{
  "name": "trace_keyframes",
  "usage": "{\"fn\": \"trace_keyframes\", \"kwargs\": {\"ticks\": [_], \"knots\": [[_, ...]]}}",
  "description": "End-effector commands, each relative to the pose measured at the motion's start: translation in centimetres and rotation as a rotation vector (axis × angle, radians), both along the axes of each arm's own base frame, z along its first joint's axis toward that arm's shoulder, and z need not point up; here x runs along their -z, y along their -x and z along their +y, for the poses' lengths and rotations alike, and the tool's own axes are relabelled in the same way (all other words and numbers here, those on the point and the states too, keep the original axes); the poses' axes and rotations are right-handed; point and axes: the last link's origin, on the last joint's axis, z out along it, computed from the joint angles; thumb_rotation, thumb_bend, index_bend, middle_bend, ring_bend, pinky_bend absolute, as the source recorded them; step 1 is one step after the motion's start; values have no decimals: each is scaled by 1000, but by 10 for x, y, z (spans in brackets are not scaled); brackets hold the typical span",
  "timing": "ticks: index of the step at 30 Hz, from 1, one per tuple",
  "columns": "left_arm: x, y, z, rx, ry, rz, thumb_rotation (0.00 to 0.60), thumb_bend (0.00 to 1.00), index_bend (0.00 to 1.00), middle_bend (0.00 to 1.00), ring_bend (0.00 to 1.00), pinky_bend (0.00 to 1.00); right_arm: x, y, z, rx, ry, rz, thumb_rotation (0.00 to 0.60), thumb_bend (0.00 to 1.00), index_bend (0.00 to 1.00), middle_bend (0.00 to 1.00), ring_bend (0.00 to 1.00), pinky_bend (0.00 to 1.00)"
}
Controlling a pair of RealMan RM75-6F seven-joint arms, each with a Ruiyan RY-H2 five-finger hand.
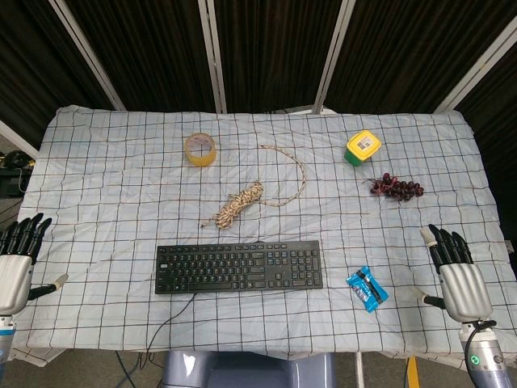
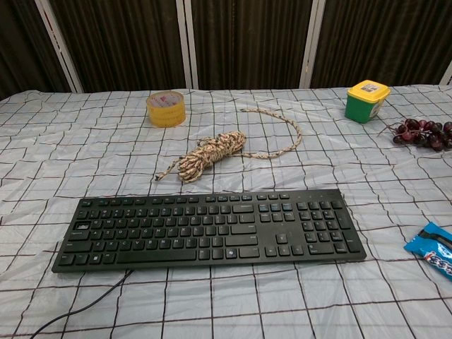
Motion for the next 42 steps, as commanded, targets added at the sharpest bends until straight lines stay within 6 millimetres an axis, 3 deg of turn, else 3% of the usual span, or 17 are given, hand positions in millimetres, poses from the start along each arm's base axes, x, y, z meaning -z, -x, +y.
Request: {"fn": "trace_keyframes", "kwargs": {"ticks": [1, 24, 27, 29, 31, 33, 39, 42], "knots": [[0, 0, 0, 0, 0, 0, 600, 30, 0, 0, 0, 0, 0, 0, 0, 2, -2, 0, 600, 72, 0, 0, 0, 47], [0, 0, -1, -3, -1, 4, 600, 29, 0, 0, 0, 0, 6, -12, 8, -40, -63, -23, 600, 74, 0, 0, 0, 49], [0, 0, -1, -4, -4, 1, 600, 30, 0, 0, 0, 0, 9, -18, 9, -71, -76, -30, 600, 73, 0, 25, 13, 144], [0, -1, -2, -4, -3, 4, 600, 30, 0, 0, 0, 0, 10, -23, 8, -84, -82, -38, 600, 74, 1, 124, 100, 266], [0, -1, -1, -7, -4, 2, 600, 31, 0, 0, 0, 0, 12, -27, 7, -83, -99, -52, 600, 74, 15, 366, 356, 459], [0, -1, -1, -6, -7, 2, 600, 30, 0, 0, 0, 0, 16, -31, 5, -80, -130, -54, 600, 73, 37, 529, 531, 575], [0, -1, 0, -8, -12, -1, 600, 29, 0, 0, 0, 0, 29, -47, -1, -124, -188, -15, 600, 77, 94, 719, 708, 664], [-1, -1, 0, -7, -15, -2, 600, 29, 0, 0, 0, 0, 37, -54, -4, -136, -224, 0, 600, 140, 124, 779, 772, 708]]}}
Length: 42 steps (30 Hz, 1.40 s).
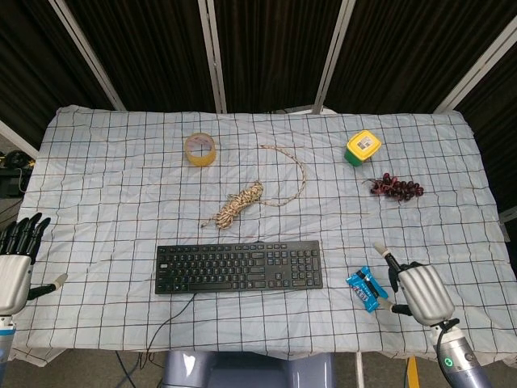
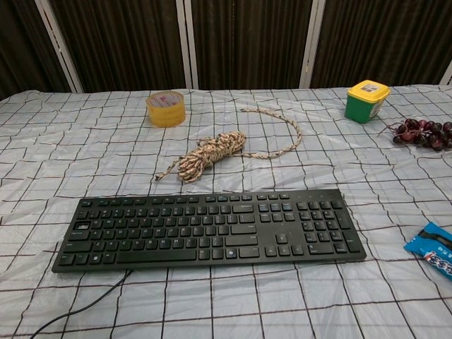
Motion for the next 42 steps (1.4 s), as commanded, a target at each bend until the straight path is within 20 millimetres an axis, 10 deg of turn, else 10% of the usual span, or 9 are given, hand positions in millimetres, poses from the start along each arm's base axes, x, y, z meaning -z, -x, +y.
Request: {"fn": "trace_keyframes", "kwargs": {"ticks": [1, 9, 42], "knots": [[0, 0, 0, 0, -2, -1, 600, 29, 0, 0, 0, 0, 11, -11, -4, -25, -53, 23, 600, 191, 133, 796, 791, 718], [-2, 1, 1, 4, -3, -5, 600, 29, 0, 0, 0, 0, 34, -15, 3, -22, -169, 104, 600, 389, 148, 828, 842, 744], [-4, 0, 3, 1, -12, -13, 600, 29, 0, 0, 0, 0, 105, -32, 8, 55, -306, 179, 600, 446, 147, 834, 857, 749]]}}
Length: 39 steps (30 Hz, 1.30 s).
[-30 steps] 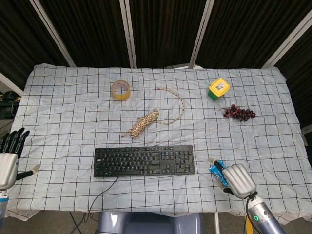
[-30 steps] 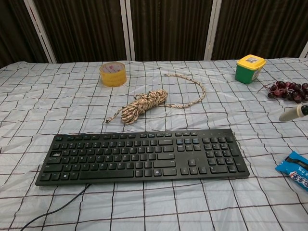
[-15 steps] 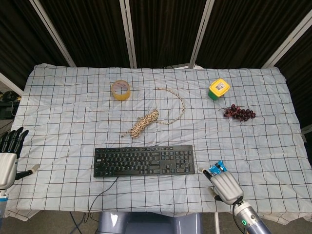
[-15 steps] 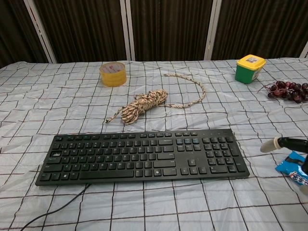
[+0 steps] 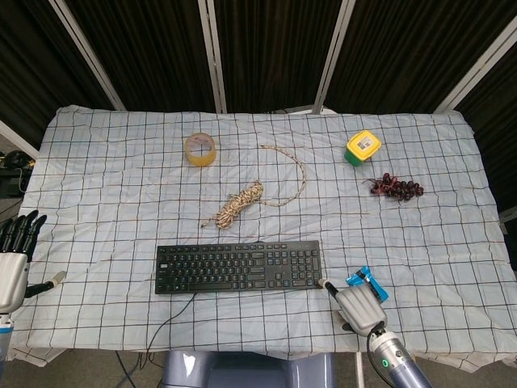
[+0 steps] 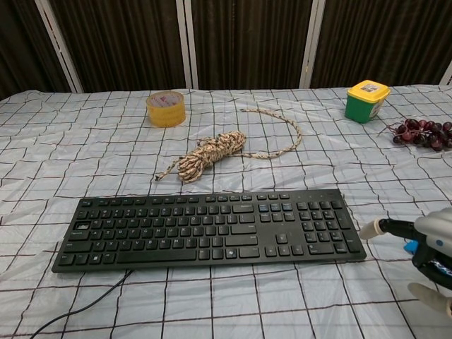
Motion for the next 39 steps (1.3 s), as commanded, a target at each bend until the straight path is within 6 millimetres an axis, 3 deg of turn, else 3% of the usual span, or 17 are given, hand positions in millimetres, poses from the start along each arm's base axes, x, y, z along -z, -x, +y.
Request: {"fn": "trace_keyframes", "kwargs": {"ticks": [1, 39], "knots": [[0, 0, 1, -2, 2, -3, 600, 29, 0, 0, 0, 0, 5, 0, -2, 13, -1, 2, 600, 447, 147, 834, 857, 749], [1, -1, 1, -3, 5, -15, 600, 30, 0, 0, 0, 0, 31, 1, 1, 79, -48, 31, 600, 455, 164, 835, 859, 750]]}}
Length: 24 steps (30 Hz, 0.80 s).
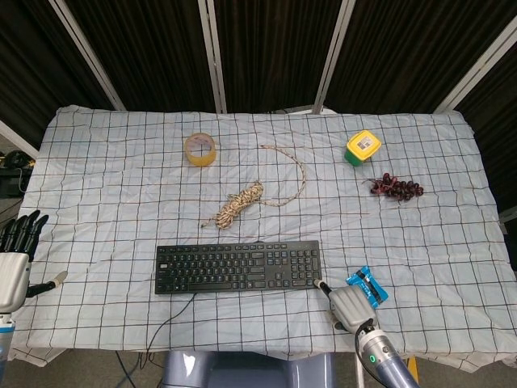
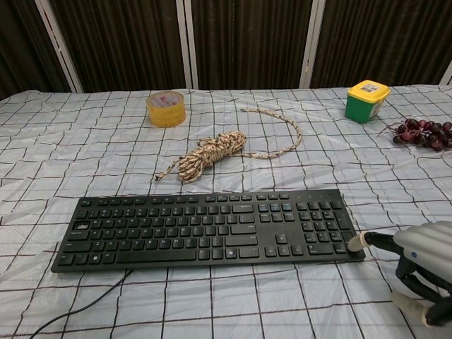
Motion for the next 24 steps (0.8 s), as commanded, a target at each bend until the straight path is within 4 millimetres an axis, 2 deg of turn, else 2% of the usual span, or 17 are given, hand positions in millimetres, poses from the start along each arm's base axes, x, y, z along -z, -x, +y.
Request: {"fn": "trace_keyframes", "kwargs": {"ticks": [1, 8, 12, 15, 17, 20, 23, 24], "knots": [[0, 0, 0, 0, 0, -1, 600, 30, 0, 0, 0, 0, 1, 0, 1, 1, -2, 1, 600, 455, 163, 835, 859, 750], [0, 0, 0, 0, 0, -1, 600, 29, 0, 0, 0, 0, -1, -6, -2, -9, 13, -9, 600, 455, 164, 835, 859, 750], [0, 0, 0, 1, -1, -3, 600, 30, 0, 0, 0, 0, -12, -15, -9, -34, 55, -28, 600, 455, 163, 835, 855, 750], [0, -1, 0, 5, -2, -7, 600, 30, 0, 0, 0, 0, -30, -22, -18, -59, 121, -42, 600, 455, 163, 834, 838, 750], [-1, -1, -1, 10, -8, -14, 600, 30, 0, 0, 0, 0, -62, -21, -30, -74, 245, -44, 600, 451, 162, 817, 810, 739], [-1, 0, -1, 10, -7, -14, 600, 30, 0, 0, 0, 0, -85, -16, -32, -83, 307, -53, 600, 429, 160, 723, 707, 671], [-1, -1, -1, 12, -5, -12, 600, 31, 0, 0, 0, 0, -107, -9, -31, -91, 369, -76, 600, 370, 152, 505, 482, 584], [0, -1, -1, 12, -4, -12, 600, 31, 0, 0, 0, 0, -114, -6, -30, -93, 384, -84, 600, 338, 141, 401, 369, 562]]}}
